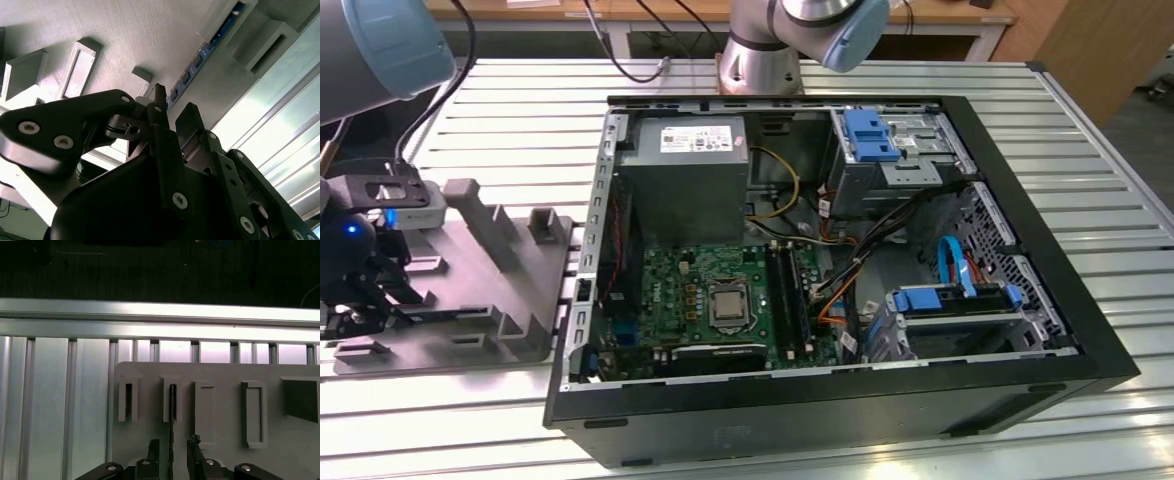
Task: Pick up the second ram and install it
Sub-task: 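Pick up the second ram and move it above second insertion slot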
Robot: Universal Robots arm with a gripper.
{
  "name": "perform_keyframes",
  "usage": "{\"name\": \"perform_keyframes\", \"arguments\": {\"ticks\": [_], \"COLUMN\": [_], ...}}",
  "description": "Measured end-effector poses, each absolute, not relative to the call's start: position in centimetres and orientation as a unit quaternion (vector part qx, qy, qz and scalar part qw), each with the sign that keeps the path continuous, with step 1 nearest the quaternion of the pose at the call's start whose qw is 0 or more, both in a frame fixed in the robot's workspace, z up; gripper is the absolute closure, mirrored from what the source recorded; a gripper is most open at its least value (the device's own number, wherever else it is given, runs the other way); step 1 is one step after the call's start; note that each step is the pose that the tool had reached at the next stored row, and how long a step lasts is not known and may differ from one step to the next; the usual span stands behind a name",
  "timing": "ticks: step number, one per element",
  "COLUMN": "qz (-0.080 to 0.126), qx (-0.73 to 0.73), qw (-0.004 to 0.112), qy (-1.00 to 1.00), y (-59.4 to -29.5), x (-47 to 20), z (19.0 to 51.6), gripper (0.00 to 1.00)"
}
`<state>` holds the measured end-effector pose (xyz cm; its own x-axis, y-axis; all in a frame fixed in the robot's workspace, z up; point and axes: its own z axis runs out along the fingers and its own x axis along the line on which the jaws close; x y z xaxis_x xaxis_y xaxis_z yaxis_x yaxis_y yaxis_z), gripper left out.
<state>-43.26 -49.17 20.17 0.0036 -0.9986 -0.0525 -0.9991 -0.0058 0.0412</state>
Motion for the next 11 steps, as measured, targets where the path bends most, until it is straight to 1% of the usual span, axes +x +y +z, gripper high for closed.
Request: {"name": "perform_keyframes", "arguments": {"ticks": [11], "qz": [0.033], "qx": [-0.708], "qw": [0.004], "qy": [0.705], "y": [-49.17], "x": [-43.26], "z": [19.79], "gripper": [0.64]}}
